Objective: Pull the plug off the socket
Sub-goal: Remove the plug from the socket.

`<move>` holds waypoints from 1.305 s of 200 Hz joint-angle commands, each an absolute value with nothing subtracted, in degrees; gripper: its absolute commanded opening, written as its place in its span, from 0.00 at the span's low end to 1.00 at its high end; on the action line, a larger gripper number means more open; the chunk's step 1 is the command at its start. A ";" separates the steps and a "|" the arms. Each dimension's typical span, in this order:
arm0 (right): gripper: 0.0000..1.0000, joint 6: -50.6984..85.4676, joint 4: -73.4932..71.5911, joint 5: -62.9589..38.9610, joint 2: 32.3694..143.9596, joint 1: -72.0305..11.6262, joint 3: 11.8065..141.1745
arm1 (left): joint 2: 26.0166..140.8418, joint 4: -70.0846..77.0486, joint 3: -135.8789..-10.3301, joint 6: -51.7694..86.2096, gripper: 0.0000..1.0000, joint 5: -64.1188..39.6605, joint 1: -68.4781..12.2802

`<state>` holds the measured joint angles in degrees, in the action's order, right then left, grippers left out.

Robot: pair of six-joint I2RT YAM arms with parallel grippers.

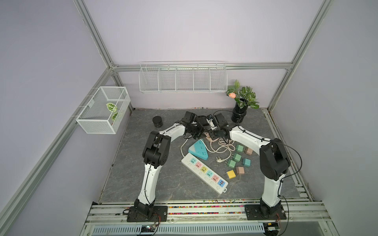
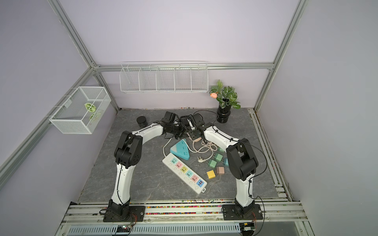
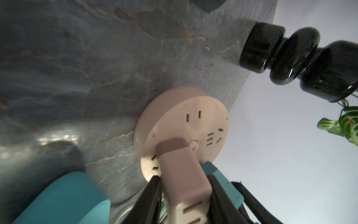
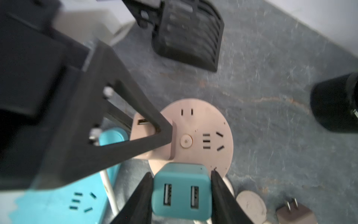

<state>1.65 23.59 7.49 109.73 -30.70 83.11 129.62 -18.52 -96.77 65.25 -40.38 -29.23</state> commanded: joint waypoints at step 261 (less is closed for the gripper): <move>0.14 2.07 28.01 4.52 107.70 -33.15 82.86 | 123.44 -32.31 -92.99 64.42 0.40 -23.25 -29.88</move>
<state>-1.58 24.23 8.23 106.45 -39.07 81.38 122.50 -29.10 -91.48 65.43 -24.84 -29.63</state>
